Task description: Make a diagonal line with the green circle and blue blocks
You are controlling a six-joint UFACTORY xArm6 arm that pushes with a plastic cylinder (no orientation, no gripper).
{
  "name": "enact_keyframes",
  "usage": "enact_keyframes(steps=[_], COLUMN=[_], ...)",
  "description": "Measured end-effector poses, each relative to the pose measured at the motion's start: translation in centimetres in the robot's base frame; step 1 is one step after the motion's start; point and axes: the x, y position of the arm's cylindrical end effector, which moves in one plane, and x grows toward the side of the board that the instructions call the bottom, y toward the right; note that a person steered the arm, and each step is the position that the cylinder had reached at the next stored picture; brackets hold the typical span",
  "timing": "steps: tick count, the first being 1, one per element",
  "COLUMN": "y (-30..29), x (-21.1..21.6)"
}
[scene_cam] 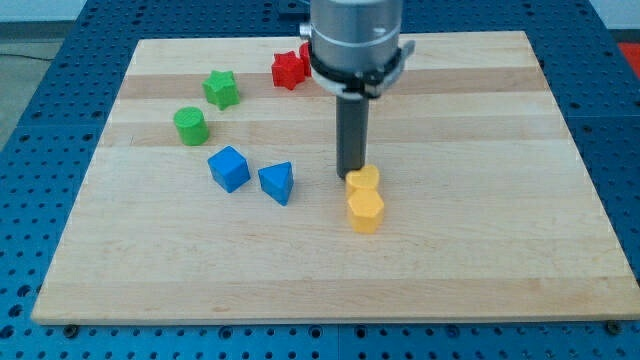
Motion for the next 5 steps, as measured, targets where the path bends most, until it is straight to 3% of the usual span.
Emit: enact_keyframes(steps=[1,2,3,4,5], y=[-0.3,-6.7,-8.6,-5.6,-4.9], x=[3.5,3.5,1.0,1.4,-1.7])
